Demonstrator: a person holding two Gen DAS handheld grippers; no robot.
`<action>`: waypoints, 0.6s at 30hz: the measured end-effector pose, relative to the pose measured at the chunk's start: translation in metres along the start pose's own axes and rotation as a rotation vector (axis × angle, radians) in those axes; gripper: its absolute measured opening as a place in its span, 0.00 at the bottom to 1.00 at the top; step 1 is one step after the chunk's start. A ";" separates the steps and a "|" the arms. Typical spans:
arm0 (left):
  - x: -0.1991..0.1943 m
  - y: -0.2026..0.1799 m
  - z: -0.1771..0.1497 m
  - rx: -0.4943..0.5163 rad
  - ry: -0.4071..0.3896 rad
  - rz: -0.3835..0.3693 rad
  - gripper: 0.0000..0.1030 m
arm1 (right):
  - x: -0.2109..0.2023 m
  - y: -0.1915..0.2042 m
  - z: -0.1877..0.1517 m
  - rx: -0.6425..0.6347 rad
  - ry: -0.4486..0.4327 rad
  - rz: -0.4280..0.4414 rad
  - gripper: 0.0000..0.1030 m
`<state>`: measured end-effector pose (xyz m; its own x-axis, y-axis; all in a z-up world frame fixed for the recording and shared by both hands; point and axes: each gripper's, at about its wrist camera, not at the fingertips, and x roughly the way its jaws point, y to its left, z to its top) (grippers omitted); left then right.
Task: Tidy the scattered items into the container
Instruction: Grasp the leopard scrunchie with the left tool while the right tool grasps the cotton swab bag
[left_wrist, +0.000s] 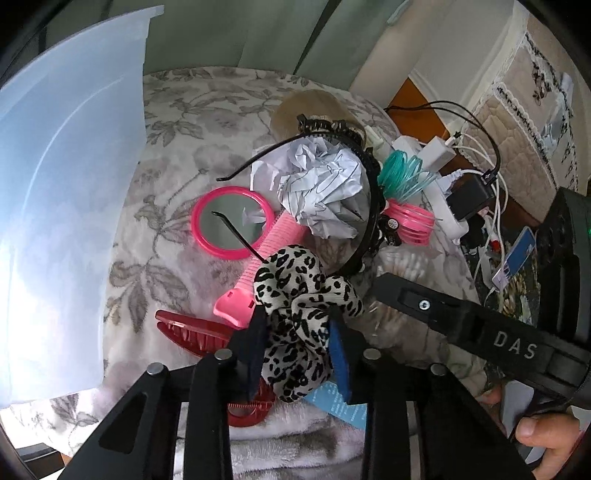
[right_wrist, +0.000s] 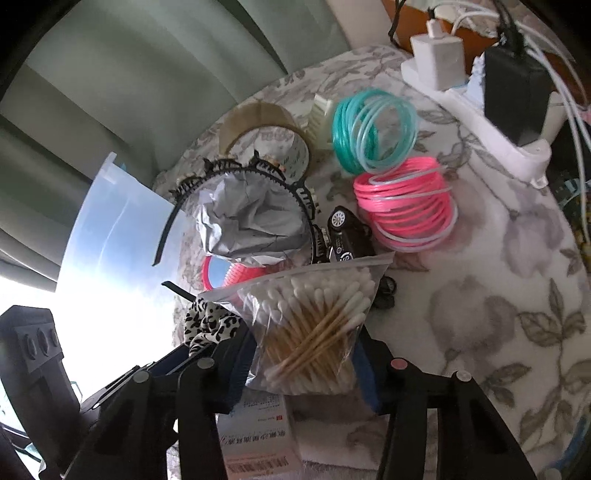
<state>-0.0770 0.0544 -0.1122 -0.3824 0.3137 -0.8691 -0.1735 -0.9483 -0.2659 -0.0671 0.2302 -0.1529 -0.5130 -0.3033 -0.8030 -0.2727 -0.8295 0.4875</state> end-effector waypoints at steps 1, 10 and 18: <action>-0.002 0.000 0.000 0.000 -0.004 -0.002 0.28 | -0.004 0.001 -0.001 0.001 -0.010 0.002 0.51; -0.025 -0.002 -0.002 -0.001 -0.068 -0.026 0.26 | -0.033 0.016 -0.014 -0.010 -0.083 0.011 0.51; -0.066 0.001 -0.002 -0.006 -0.164 -0.050 0.26 | -0.079 0.029 -0.001 -0.069 -0.135 0.036 0.51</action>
<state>-0.0503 0.0329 -0.0560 -0.5163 0.3637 -0.7754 -0.1907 -0.9314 -0.3099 -0.0333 0.2302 -0.0755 -0.6277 -0.2713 -0.7297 -0.1977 -0.8510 0.4865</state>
